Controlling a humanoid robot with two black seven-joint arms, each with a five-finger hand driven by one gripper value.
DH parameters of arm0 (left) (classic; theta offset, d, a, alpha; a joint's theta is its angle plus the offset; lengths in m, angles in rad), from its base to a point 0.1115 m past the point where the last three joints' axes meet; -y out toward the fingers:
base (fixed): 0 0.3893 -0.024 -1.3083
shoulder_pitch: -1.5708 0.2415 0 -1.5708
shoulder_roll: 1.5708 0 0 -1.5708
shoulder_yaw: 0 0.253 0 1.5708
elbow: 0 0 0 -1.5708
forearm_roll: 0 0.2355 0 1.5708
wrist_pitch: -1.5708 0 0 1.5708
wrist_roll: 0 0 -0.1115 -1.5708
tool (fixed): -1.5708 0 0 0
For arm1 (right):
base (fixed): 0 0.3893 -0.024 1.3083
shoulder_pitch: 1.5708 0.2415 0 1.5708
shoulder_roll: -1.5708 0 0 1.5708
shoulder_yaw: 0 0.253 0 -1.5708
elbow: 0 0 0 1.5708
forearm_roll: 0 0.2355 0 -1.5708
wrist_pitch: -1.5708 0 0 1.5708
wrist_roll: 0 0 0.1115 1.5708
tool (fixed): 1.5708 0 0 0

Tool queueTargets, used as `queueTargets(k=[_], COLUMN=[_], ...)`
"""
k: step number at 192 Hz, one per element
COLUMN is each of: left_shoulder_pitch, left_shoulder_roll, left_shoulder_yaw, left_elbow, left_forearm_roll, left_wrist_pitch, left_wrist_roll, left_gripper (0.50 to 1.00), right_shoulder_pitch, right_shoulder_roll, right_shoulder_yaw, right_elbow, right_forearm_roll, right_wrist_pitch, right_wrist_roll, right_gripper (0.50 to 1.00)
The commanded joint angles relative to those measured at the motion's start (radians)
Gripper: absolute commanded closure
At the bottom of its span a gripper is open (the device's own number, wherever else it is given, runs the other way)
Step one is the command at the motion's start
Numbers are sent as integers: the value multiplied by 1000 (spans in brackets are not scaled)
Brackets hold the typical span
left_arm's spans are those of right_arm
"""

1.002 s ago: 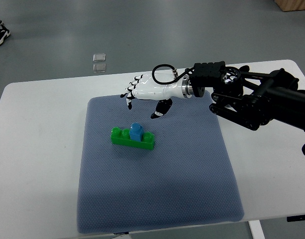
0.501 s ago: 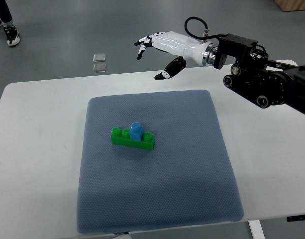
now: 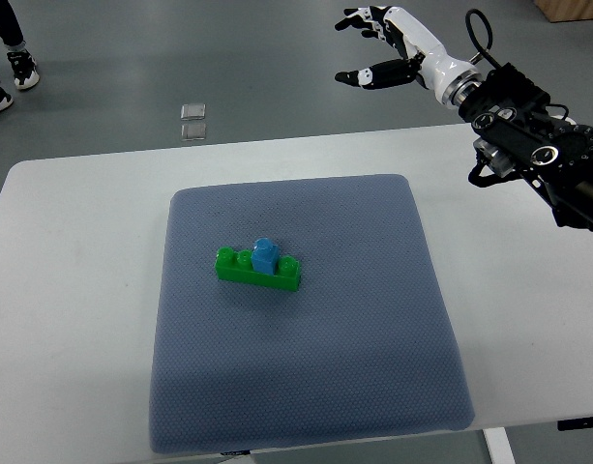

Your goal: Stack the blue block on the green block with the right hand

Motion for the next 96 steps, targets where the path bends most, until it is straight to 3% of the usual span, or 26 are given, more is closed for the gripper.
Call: queueTargets(k=[1,96], left_shoulder_pitch=[1,1], left_shoulder_roll=[0,0], left_shoulder_yaw=[0,0], left_elbow=[0,0], left_forearm_roll=[-1,-1], left_wrist_pitch=[0,0], left_wrist_roll=[-1,1], left_gripper=[500,500], right_shoulder_pitch=[-21,-97], right_shoulder_roll=[3,14], right_shoulder_yaw=[0,0], right_elbow=[-20,-23], right_forearm_roll=[165,653], right_wrist_pitch=[2,84], right_wrist_roll=[-40,-131], right_gripper=[587,587])
